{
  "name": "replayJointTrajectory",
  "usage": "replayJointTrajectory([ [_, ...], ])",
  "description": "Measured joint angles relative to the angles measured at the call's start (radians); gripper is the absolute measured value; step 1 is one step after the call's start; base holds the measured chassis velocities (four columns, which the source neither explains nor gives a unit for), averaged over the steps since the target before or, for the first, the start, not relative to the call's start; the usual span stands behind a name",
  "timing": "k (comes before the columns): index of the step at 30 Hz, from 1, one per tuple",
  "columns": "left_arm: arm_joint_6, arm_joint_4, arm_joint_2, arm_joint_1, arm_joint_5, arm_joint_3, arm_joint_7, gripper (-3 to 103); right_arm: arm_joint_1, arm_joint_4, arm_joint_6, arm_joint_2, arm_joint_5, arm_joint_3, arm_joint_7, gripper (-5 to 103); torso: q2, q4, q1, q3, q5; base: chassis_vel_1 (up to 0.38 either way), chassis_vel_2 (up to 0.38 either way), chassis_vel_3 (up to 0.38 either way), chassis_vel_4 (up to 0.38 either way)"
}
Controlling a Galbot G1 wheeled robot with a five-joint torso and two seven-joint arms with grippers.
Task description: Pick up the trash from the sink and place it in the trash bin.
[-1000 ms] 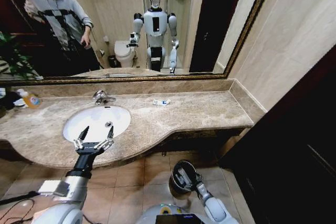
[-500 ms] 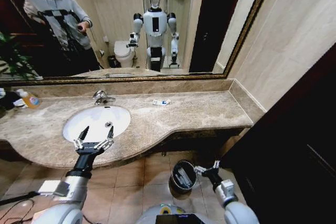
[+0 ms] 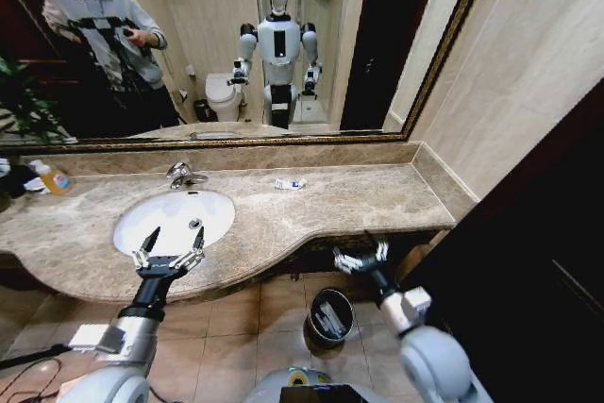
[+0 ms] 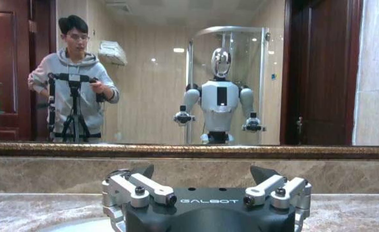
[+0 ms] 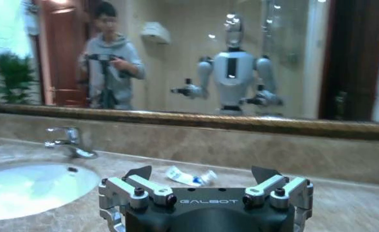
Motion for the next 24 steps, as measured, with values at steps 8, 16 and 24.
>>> replayJointTrajectory([
  [8, 0.0, 0.0, 0.0, 0.0, 0.0, 0.0, 0.0, 100, 0.23, -0.183, -0.026, -0.082, 0.068, -0.08, -0.027, 100, 0.0, -0.0004, 0.0, 0.0, 0.0001, 0.0, 0.0, 0.0, 0.0],
  [16, 0.0, 0.0, 0.0, 0.0, 0.0, 0.0, 0.0, 100, 0.533, -0.387, -0.049, -0.1, 0.126, -0.268, -0.03, 100, 0.0, -0.0002, 0.0, 0.0, -0.0001, 0.0, 0.0, 0.0, 0.0],
  [24, 0.0, 0.0, 0.0, 0.0, 0.0, 0.0, 0.0, 100, 0.706, -0.569, -0.047, -0.039, 0.148, -0.353, -0.015, 100, 0.0, -0.0003, 0.0, 0.0, -0.0002, 0.0, 0.0, 0.0, 0.0],
])
